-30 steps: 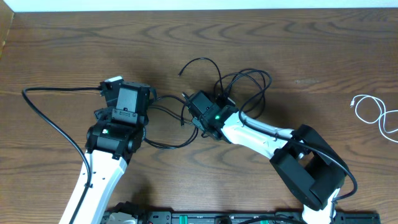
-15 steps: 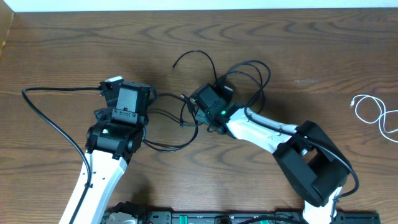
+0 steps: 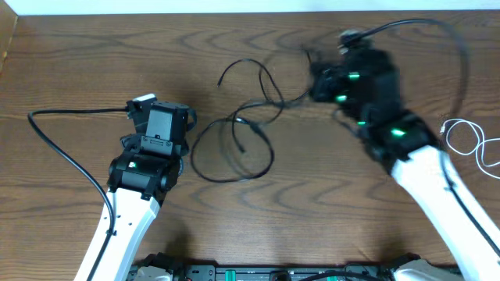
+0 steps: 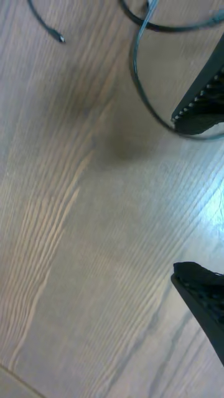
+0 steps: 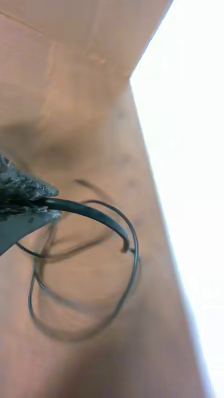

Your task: Untangle cables

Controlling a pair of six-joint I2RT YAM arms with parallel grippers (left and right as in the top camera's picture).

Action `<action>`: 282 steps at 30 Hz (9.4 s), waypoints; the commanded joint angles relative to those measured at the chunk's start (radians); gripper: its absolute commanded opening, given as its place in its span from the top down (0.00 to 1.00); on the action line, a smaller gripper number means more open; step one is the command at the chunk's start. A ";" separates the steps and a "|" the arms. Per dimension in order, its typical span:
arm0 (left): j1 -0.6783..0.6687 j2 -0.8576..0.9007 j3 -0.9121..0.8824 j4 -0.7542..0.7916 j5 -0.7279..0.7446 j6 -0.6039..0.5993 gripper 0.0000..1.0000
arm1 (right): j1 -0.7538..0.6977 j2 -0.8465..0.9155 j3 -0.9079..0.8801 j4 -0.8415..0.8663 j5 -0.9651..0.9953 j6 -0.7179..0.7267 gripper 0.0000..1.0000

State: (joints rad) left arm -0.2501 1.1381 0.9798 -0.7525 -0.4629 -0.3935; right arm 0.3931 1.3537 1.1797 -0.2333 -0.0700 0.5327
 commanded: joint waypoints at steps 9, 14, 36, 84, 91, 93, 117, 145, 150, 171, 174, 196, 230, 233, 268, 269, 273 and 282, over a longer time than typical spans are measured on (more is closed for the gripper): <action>0.005 0.005 0.005 0.030 0.072 -0.012 0.28 | -0.248 -0.239 0.006 0.141 -0.177 -0.216 0.99; 0.005 0.005 0.005 0.093 0.240 -0.008 0.28 | -0.276 -0.249 0.006 0.195 -0.209 -0.223 0.99; 0.005 0.245 0.005 0.417 0.866 0.052 0.21 | -0.275 -0.230 0.006 0.986 -0.872 0.232 0.99; 0.013 0.647 0.005 1.060 1.183 0.243 0.92 | -0.303 -0.230 0.006 1.123 -0.856 0.479 0.99; 0.210 0.489 0.005 0.891 1.326 0.089 0.92 | -0.509 -0.201 0.006 0.515 -0.628 0.214 0.99; 0.263 0.415 0.005 0.810 1.328 0.060 0.93 | -0.566 -0.174 0.006 0.324 -0.554 0.132 0.99; 0.224 0.069 0.005 0.795 1.753 -0.088 0.92 | -0.352 0.145 0.006 -0.259 -0.645 -0.511 0.28; 0.030 0.003 0.010 0.686 1.476 0.013 0.93 | 0.008 0.348 0.006 0.152 -0.824 0.105 0.36; 0.030 -0.005 0.010 0.761 1.558 -0.064 0.93 | 0.008 0.350 0.005 0.251 -0.851 0.135 0.41; 0.031 -0.004 0.010 1.160 1.630 -0.285 0.93 | 0.021 0.350 0.005 0.411 -1.084 0.175 0.47; 0.031 -0.003 0.010 1.159 1.630 -0.285 0.93 | 0.021 0.350 0.004 0.259 -1.097 0.053 0.42; 0.031 0.001 0.010 1.159 1.622 -0.270 0.93 | 0.082 0.350 0.003 0.107 -1.299 -0.336 0.67; 0.073 0.261 0.008 0.364 0.446 0.113 0.93 | -0.463 0.311 0.010 1.157 -1.493 0.766 0.99; 0.101 0.261 0.008 0.364 0.443 0.042 0.93 | -0.510 0.311 0.010 1.155 -1.493 0.861 0.99; 0.155 0.261 0.008 0.346 0.481 -0.031 0.92 | -0.441 0.335 -0.027 -0.283 -0.805 -0.235 0.99; 0.155 0.261 0.008 0.346 0.481 -0.031 0.93 | -0.441 0.335 0.015 -0.390 -0.765 -0.294 0.99; 0.155 0.261 0.008 0.346 0.481 -0.031 0.93 | -0.434 0.335 0.185 -0.796 -0.370 -0.449 0.99; 0.155 0.261 0.008 0.341 0.481 -0.031 0.93 | -0.433 0.335 0.266 -1.051 0.258 -0.344 0.99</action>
State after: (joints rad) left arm -0.0982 1.3972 0.9859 -0.4084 0.0204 -0.4194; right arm -0.0463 1.6920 1.4269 -1.2831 -0.0540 0.1246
